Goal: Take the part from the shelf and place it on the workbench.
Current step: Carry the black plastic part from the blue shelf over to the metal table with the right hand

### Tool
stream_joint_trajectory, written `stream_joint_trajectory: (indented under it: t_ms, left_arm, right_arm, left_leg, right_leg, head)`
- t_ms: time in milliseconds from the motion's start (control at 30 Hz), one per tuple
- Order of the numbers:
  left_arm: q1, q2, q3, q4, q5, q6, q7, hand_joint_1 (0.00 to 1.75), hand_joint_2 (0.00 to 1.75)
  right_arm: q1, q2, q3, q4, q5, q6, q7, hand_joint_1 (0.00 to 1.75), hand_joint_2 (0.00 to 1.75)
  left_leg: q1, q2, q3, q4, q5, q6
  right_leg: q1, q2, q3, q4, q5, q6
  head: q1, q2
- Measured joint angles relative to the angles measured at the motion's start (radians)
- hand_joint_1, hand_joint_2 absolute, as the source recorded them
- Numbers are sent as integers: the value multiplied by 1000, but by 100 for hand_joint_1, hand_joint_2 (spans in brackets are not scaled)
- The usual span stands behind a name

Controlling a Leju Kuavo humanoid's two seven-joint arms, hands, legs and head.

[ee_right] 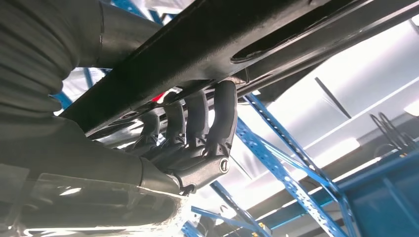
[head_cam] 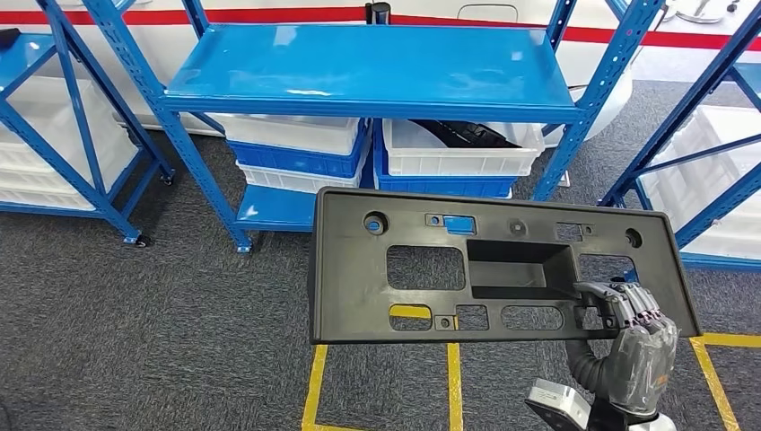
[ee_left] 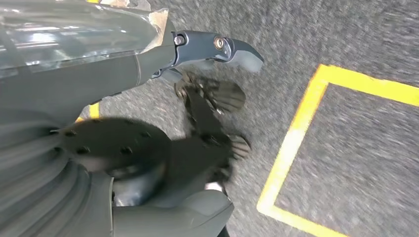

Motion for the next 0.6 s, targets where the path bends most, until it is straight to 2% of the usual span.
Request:
stream_joint_trajectory:
  t_ms: [33,100,133,167,200,233,267,300,333,367,400,433,467,500,567,600]
  left_arm:
    - [0,1,3,0,2,1,0,0,175]
    - [0,0,9,0,4,4,1,0,175]
    - [-1,-1,10,0,6,7,2,0,175]
    - [-1,-2,11,0,7,10,4,0,175]
    - [-2,-2,13,0,8,12,5,0,175]
    - [-2,-2,14,0,10,14,6,0,175]
    - [-3,-2,16,0,12,15,7,0,175]
    - [-3,-2,17,0,13,16,7,0,175]
    - [-3,-3,18,0,15,16,7,0,175]
    - [-3,-3,19,0,16,16,8,0,175]
    - [-2,-4,19,0,16,16,8,0,175]
    - [-2,-4,19,0,17,16,8,0,175]
    - [-3,-3,20,0,18,15,8,0,175]
    - [-3,-3,20,0,19,15,8,0,175]
    - [-2,-3,23,0,23,16,8,0,175]
    - [-2,-3,25,0,25,17,8,0,175]
  right_arm:
    - [-6,0,3,1,-1,1,0,175,175]
    - [-14,0,6,4,-3,4,0,175,175]
    - [-18,0,7,5,-4,6,0,175,175]
    - [-24,0,8,7,-6,8,0,175,175]
    - [-32,-1,8,10,-8,11,0,175,175]
    - [-40,-2,9,14,-12,13,0,175,175]
    - [-48,-3,9,18,-16,16,0,175,175]
    - [-55,-5,9,24,-21,18,0,175,175]
    - [-62,-6,10,29,-25,19,0,175,175]
    - [-69,-8,10,34,-28,19,0,175,175]
    - [-76,-9,10,39,-30,19,0,175,175]
    - [-83,-10,11,43,-31,19,0,175,175]
    - [-89,-11,12,46,-32,19,0,175,175]
    - [-94,-11,14,49,-34,19,0,175,175]
    - [-102,-12,19,55,-38,19,0,175,175]
    - [-104,-12,20,57,-39,19,0,175,175]
  left_leg:
    - [-5,0,8,-20,-3,4]
    - [-7,3,-2,-30,13,13]
    - [-6,5,-10,-35,25,19]
    - [-3,8,-20,-40,37,25]
    - [-1,11,-31,-43,49,29]
    - [-3,12,-45,-42,58,31]
    - [-4,14,-58,-41,68,32]
    - [-5,15,-72,-40,77,31]
    - [-6,16,-85,-38,87,30]
    - [-6,17,-99,-34,95,28]
    - [-5,17,-111,-28,102,25]
    - [-6,16,-123,-20,107,21]
    - [-7,16,-133,-13,112,16]
    - [-8,16,-140,-7,117,11]
    - [-9,16,-147,-3,128,2]
    - [-9,16,-147,-3,132,0]
  right_leg:
    - [-1,-1,-3,0,6,8]
    - [-3,-2,-10,1,15,22]
    - [-1,-1,-20,14,2,23]
    - [1,-1,-36,43,-25,20]
    - [0,0,-56,93,-66,15]
    - [1,1,-76,154,-109,11]
    - [-1,1,-90,215,-140,11]
    - [-2,1,-94,261,-152,16]
    - [-3,1,-84,278,-142,26]
    - [-4,1,-57,260,-118,38]
    - [-5,1,-13,206,-91,47]
    - [-6,1,39,131,-81,50]
    - [-3,1,85,57,-82,45]
    - [-1,2,115,5,-90,37]
    - [5,4,123,-26,-102,23]
    - [6,4,118,-23,-101,21]
  head:
    - [0,0]
    - [0,0]
    - [1,0]
    - [4,0]
    - [6,0]
    - [9,0]
    - [10,0]
    - [10,0]
    - [10,0]
    - [11,0]
    - [11,0]
    - [11,0]
    - [10,0]
    - [9,0]
    - [7,0]
    - [6,0]
